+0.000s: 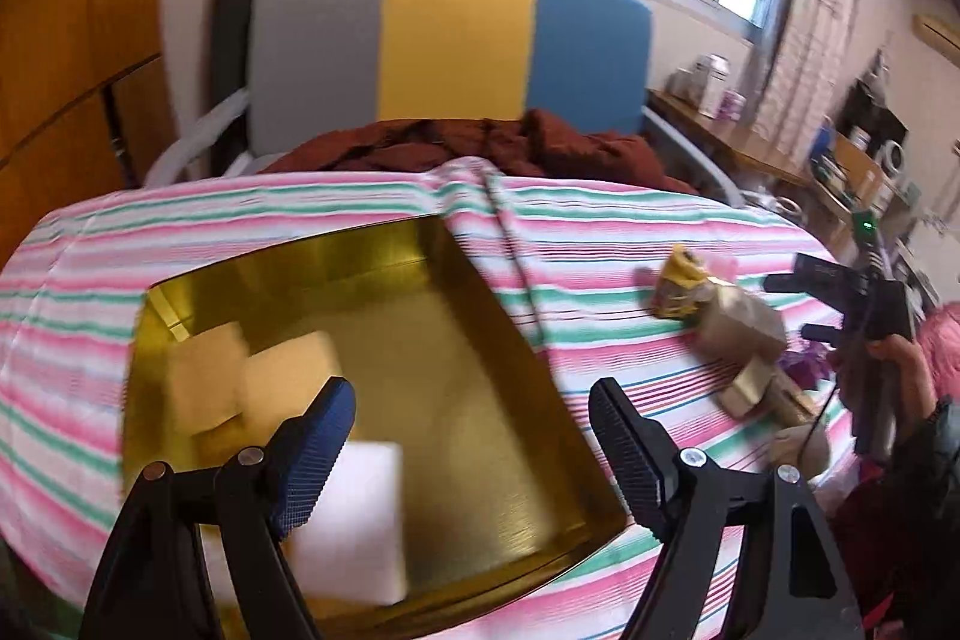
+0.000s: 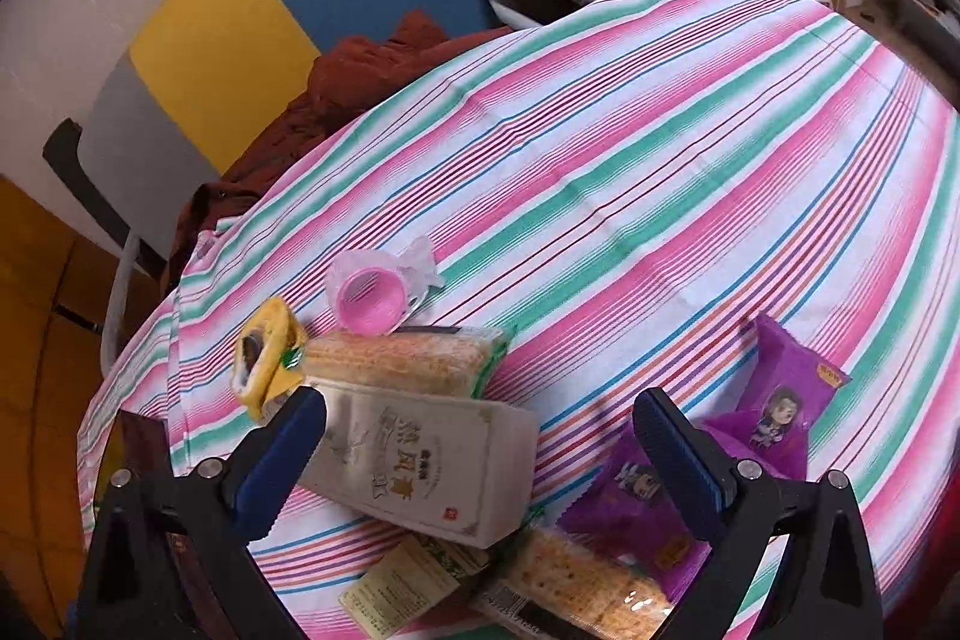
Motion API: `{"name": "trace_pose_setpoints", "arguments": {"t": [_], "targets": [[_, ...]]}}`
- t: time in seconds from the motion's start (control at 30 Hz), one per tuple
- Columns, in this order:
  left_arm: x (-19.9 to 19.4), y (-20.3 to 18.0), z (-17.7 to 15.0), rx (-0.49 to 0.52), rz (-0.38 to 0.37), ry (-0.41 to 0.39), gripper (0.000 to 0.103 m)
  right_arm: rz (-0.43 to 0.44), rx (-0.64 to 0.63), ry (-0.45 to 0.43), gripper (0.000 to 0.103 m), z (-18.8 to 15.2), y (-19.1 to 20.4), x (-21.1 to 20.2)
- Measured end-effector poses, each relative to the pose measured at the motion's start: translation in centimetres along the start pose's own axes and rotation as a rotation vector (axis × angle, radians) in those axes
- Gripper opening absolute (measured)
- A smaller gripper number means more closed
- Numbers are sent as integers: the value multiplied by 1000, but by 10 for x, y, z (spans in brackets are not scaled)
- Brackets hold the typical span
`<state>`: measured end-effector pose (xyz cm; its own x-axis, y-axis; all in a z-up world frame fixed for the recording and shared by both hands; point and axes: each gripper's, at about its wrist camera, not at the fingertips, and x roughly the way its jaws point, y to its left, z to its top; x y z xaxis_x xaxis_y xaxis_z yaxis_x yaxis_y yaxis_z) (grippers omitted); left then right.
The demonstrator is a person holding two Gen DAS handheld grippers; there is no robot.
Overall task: Organize objects
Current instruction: 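Move both grippers back to the remaining items on the cloth, then grasp the cream printed box with the left gripper while the right gripper grasps the pink roller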
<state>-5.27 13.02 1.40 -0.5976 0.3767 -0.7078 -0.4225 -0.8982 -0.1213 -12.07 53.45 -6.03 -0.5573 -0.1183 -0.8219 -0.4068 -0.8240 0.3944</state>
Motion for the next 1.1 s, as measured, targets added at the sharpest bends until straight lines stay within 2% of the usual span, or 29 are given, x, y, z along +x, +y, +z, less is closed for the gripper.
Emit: {"name": "trace_pose_setpoints", "arguments": {"t": [0.13, 0.2, 0.27, 0.43, 0.63, 0.87, 1.03, 1.1], "targets": [[15, -26, 13, 41, -55, 10, 81, 131, -83, 98, 103, -10, 21, 10], [20, -35, 18, 52, -68, 12, 81, 230, -116, 153, 103, -15, 31, 14], [25, -44, 25, 64, -79, 13, 81, 288, -121, 175, 103, -17, 36, 14], [46, -63, 43, 91, -90, 18, 81, 232, -64, 130, 103, -10, 21, 7], [76, -83, 53, 106, -108, 70, 81, 194, 55, 55, 103, -3, -6, -6], [112, -137, 41, 233, -226, 167, 82, 176, 155, 2, 103, 6, -22, -14], [138, -185, 32, 331, -256, 194, 92, 181, 139, -6, 103, 9, -22, -20], [146, -197, 30, 336, -265, 205, 102, 179, 135, -3, 103, 9, -21, -19]]}}
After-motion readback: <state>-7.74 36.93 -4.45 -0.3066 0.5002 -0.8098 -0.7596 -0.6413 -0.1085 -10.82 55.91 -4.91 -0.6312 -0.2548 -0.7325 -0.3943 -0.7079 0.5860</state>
